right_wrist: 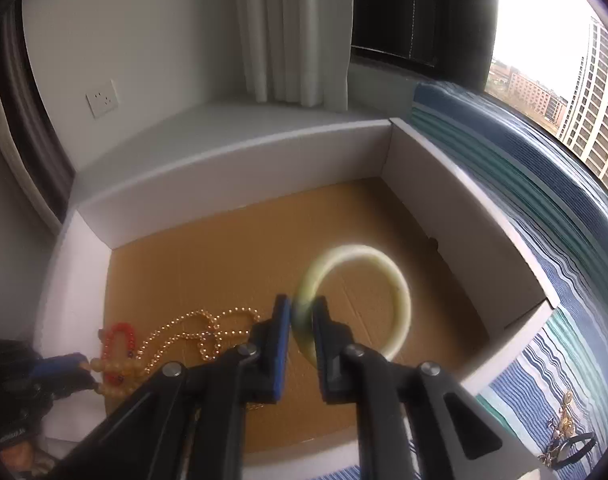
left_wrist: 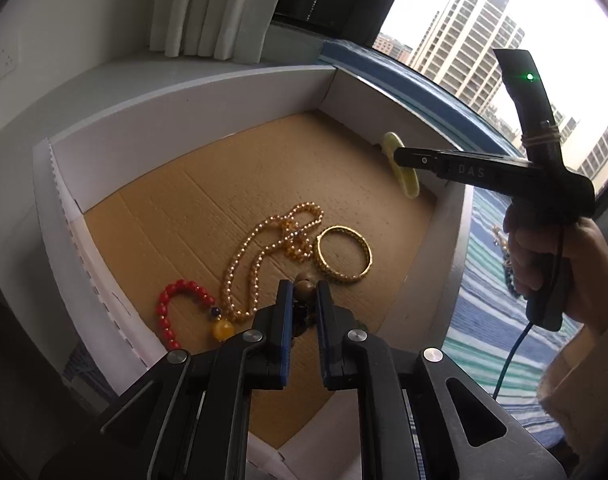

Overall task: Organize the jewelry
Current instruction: 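Open both tools over the white box to drop bracelet and bangle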

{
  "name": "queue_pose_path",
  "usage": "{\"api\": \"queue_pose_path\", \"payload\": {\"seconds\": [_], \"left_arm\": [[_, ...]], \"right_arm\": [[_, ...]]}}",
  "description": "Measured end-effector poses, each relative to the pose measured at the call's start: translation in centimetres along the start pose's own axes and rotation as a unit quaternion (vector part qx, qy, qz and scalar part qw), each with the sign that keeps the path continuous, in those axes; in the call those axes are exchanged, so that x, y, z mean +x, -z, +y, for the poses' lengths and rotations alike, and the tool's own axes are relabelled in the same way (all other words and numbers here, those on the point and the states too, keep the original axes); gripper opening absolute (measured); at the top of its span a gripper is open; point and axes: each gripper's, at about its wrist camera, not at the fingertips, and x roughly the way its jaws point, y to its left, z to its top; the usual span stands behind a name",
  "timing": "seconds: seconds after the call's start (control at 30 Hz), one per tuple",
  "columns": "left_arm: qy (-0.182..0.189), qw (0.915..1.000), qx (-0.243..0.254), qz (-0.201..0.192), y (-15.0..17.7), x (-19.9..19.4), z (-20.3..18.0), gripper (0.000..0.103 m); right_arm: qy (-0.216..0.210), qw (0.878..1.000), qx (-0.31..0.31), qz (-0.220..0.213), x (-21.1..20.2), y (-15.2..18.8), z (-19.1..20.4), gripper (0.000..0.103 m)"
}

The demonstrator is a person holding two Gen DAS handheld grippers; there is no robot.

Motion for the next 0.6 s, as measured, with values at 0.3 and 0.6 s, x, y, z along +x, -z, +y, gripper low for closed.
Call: {"api": "queue_pose_path", "payload": {"seconds": [0.3,0.6], "left_arm": [[-0.044,0.9967,0.044,-0.052,0.8,-2.0,-2.6,0.075],[0.012,0.9912,0.125,-0.044,3.3,-2.0,-12.1,0.092]], "right_arm": [[0.018,0.995,0.053,-0.087,-4.5,2.7,-0.7,0.077],[0.085,0.99,0.1,-0.056,-8.9,19.9,-4.8,0.085]]}}
